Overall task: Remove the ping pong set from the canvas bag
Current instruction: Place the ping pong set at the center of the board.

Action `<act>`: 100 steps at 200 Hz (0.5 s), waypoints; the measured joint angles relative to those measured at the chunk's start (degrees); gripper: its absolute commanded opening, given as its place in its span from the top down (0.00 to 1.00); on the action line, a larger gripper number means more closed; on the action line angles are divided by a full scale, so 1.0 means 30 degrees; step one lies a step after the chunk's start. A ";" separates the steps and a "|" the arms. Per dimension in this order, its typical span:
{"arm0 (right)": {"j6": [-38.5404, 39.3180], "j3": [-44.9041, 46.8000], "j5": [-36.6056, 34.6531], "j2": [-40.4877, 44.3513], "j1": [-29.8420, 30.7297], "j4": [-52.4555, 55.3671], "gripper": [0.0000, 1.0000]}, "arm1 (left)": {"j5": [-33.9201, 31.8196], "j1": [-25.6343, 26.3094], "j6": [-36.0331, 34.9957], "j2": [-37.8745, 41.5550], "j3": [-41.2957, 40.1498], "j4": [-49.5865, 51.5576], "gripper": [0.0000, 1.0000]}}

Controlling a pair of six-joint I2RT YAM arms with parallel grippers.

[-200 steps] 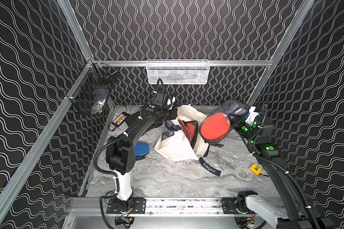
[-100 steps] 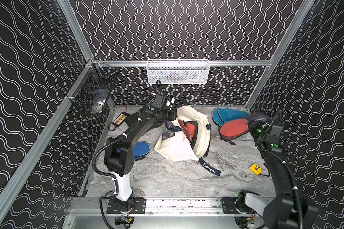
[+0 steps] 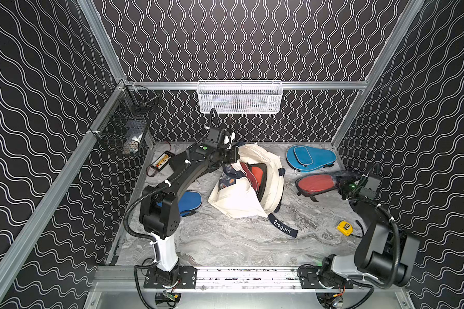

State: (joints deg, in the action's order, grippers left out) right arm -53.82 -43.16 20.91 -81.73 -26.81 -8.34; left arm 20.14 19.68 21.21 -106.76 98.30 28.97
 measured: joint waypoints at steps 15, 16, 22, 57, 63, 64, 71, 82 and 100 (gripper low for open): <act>-0.0051 0.0022 0.0393 -0.0576 -0.0146 -0.0306 0.89 | 0.0022 0.0000 0.0007 0.0000 0.0000 -0.0007 1.00; -0.0051 0.0029 0.0423 -0.0627 -0.0160 -0.0342 0.89 | 0.0029 0.0000 0.0007 0.0000 0.0000 -0.0007 1.00; -0.0051 0.0029 0.0597 -0.0882 -0.0204 -0.0561 0.90 | 0.0058 0.0000 0.0007 0.0000 0.0000 -0.0007 1.00; -0.0124 0.0102 0.1137 -0.1982 -0.0240 -0.1632 0.83 | 0.0168 -0.0007 0.0007 0.0015 -0.0109 -0.0153 1.00; -0.0131 0.0102 0.1144 -0.2091 -0.0240 -0.1698 0.82 | 0.0204 -0.0007 0.0007 0.0022 -0.0168 -0.0204 1.00; -0.0131 0.0102 0.1144 -0.2098 -0.0240 -0.1712 0.81 | 0.0204 -0.0007 0.0007 0.0022 -0.0175 -0.0211 1.00; -0.0131 0.0102 0.1144 -0.2229 -0.0240 -0.1821 0.78 | 0.0211 -0.0007 0.0015 0.0036 -0.0226 -0.0255 1.00; -0.0175 0.0102 0.1129 -0.2441 -0.0248 -0.1982 0.73 | 0.0211 -0.0007 0.0015 0.0087 -0.0291 -0.0284 1.00; -0.0211 0.0102 0.1122 -0.2754 -0.0277 -0.2215 0.67 | 0.0219 -0.0007 0.0022 0.0219 -0.0408 -0.0321 1.00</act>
State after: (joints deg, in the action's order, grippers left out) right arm -54.46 -42.85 24.27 -90.00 -27.64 -14.98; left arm 20.80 19.66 21.28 -106.10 97.08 28.01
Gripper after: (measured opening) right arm 0.292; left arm 0.064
